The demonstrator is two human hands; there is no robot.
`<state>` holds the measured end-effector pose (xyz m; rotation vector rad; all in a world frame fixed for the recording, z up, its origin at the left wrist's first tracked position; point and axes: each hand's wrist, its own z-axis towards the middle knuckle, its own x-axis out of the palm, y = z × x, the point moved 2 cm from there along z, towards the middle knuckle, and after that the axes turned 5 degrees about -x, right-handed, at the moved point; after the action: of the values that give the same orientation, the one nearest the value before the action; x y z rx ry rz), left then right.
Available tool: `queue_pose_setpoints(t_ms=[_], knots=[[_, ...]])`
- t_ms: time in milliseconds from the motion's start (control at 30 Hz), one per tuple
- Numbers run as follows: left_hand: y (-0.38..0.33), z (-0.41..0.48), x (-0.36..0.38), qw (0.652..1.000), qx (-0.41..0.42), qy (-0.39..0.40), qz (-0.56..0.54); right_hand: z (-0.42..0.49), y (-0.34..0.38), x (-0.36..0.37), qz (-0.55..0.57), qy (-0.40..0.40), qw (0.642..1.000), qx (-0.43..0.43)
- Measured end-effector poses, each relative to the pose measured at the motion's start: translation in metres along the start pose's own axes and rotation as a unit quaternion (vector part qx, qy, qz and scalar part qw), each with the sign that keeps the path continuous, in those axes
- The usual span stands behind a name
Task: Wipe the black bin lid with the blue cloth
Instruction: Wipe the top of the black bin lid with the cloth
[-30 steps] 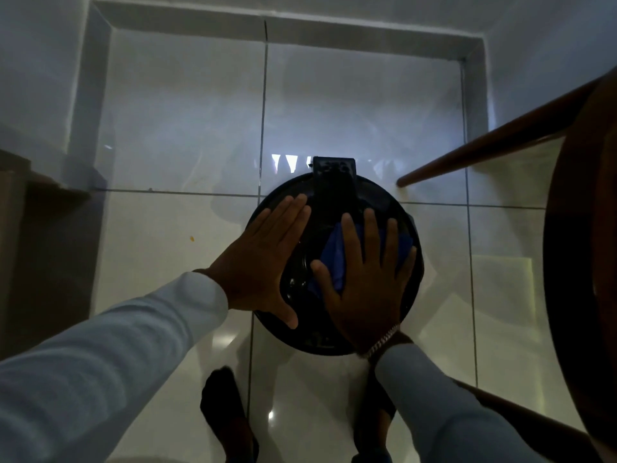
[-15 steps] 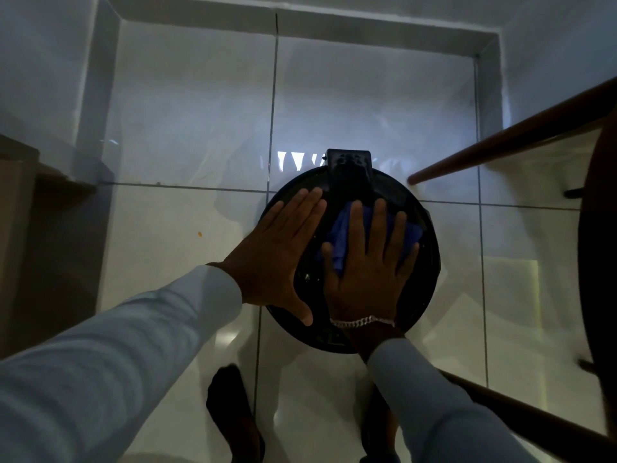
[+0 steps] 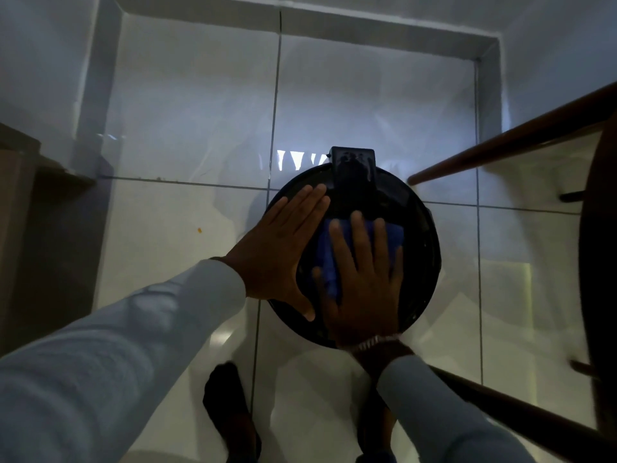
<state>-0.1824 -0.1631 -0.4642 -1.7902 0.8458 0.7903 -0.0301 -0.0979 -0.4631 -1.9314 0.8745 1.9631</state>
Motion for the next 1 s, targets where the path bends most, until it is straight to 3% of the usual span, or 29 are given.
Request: queue_pose_setpoints(t_ms=[100, 300, 400, 467, 533, 600, 700, 867, 1000], knots=[[0.001, -0.002, 0.000, 1.000, 0.002, -0.001, -0.007, -0.030, -0.022, -0.003, -0.025, 0.025, 0.995, -0.092], [0.005, -0.001, 0.003, 1.000, 0.002, -0.012, -0.002, 0.005, -0.003, -0.006, 0.014, -0.014, 0.998, 0.066], [-0.001, -0.004, 0.000, 1.000, 0.010, -0.017, 0.008, -0.002, 0.011, -0.013, 0.058, 0.045, 0.997, -0.004], [-0.008, -0.008, -0.006, 1.000, -0.001, -0.013, 0.007, -0.009, -0.002, -0.032, 0.164, 0.068, 0.983, -0.046], [-0.018, -0.019, -0.010, 0.999, -0.026, 0.002, -0.021, -0.003, -0.028, -0.055, 0.259, 0.025, 0.965, -0.012], [-0.036, -0.032, -0.012, 0.996, -0.040, -0.028, -0.079, 0.017, -0.057, -0.066, 0.275, -0.034, 0.960, 0.050], [-0.081, -0.031, -0.010, 0.984, -0.022, -0.114, -0.132, 0.042, -0.074, -0.054, 0.244, -0.004, 0.968, 0.067], [-0.086, 0.000, 0.025, 0.993, -0.004, -0.084, 0.086, 0.041, -0.080, -0.023, 0.206, -0.043, 0.977, 0.010], [-0.060, -0.003, 0.040, 0.984, -0.005, -0.140, 0.110, 0.039, -0.084, -0.015, 0.189, -0.083, 0.978, -0.016]])
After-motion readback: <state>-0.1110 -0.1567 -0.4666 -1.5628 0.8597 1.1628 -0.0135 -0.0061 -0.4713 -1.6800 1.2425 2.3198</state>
